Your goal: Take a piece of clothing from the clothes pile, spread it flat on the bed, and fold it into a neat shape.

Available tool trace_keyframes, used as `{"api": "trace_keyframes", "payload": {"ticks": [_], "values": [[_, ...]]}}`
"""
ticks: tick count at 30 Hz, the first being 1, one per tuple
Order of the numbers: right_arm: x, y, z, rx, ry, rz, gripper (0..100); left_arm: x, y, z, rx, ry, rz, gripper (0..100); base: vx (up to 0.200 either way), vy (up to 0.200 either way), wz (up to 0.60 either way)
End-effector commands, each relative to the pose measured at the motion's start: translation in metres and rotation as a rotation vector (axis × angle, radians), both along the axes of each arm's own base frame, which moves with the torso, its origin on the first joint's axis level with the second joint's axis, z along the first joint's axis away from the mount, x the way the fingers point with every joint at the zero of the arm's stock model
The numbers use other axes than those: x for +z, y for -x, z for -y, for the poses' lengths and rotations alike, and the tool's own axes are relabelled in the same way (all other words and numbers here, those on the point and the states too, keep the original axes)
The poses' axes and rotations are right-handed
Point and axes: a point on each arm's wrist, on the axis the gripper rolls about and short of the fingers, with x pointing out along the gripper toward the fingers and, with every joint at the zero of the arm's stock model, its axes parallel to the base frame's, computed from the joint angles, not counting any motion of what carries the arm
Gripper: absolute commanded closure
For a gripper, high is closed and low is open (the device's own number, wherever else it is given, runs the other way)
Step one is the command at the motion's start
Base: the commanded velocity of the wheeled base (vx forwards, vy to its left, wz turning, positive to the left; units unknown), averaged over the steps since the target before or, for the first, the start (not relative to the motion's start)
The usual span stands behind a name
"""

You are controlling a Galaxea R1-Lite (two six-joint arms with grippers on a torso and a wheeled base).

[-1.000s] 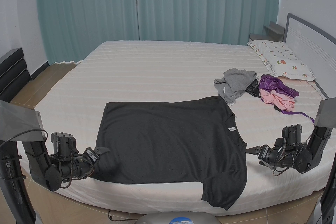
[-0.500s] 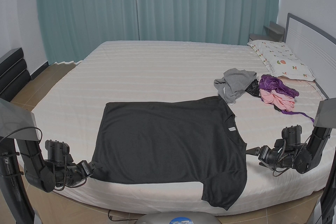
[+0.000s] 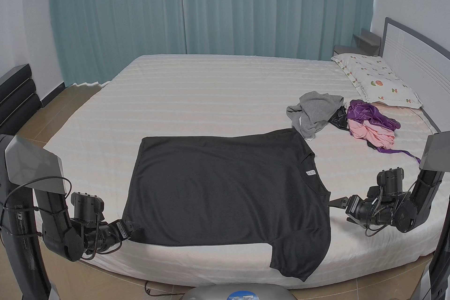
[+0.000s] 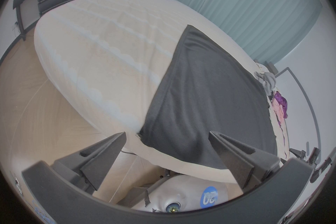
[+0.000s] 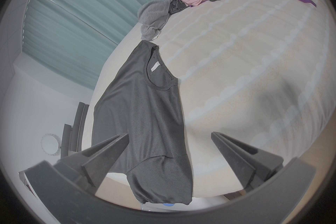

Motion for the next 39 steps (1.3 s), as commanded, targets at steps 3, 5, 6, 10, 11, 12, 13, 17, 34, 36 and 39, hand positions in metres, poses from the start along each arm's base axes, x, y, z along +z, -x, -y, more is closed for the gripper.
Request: {"api": "trace_keyframes", "payload": {"ticks": [3,5,6,10,11,12,13,17,34,36,39], "values": [[-0.001,0.000,0.000,0.001,0.000,-0.001,0,-0.010,-0.004,0.001,0.011,-0.019,-0.015,0,0.000,0.000,0.00],[-0.001,0.000,0.000,0.001,0.000,-0.005,0,-0.011,-0.005,0.002,0.014,-0.026,-0.015,0,0.000,0.000,0.00],[-0.001,0.000,0.000,0.001,0.000,-0.003,0,-0.011,-0.004,0.002,0.015,-0.027,-0.016,100,0.000,0.000,0.00],[-0.001,0.000,0.000,0.001,0.002,-0.001,0,-0.011,-0.005,0.002,0.016,-0.028,-0.014,100,0.000,0.000,0.00],[-0.001,0.000,0.000,0.000,0.001,-0.001,0,-0.011,-0.005,0.002,0.016,-0.027,-0.015,100,0.000,0.000,0.00],[-0.001,0.000,0.000,0.001,0.002,-0.002,0,-0.011,-0.005,0.002,0.017,-0.027,-0.011,100,0.000,0.000,0.00],[-0.001,0.000,0.000,0.001,0.002,-0.002,0,-0.011,-0.005,0.002,0.018,-0.026,-0.013,100,0.000,0.000,0.00],[-0.001,0.001,0.000,0.003,0.004,-0.003,0,-0.010,-0.004,0.001,0.023,-0.026,-0.015,100,0.000,0.000,0.00],[-0.019,0.001,-0.007,0.071,0.054,-0.037,0,0.003,0.002,-0.002,0.050,-0.046,0.012,100,0.000,0.000,0.00],[-0.021,0.000,-0.010,0.078,0.052,-0.029,0,0.006,0.003,-0.002,0.052,-0.045,0.017,100,0.000,0.000,0.00],[-0.025,-0.003,-0.015,0.088,0.049,-0.007,0,0.008,0.004,-0.002,0.051,-0.046,0.025,100,0.000,0.000,0.00]]}}
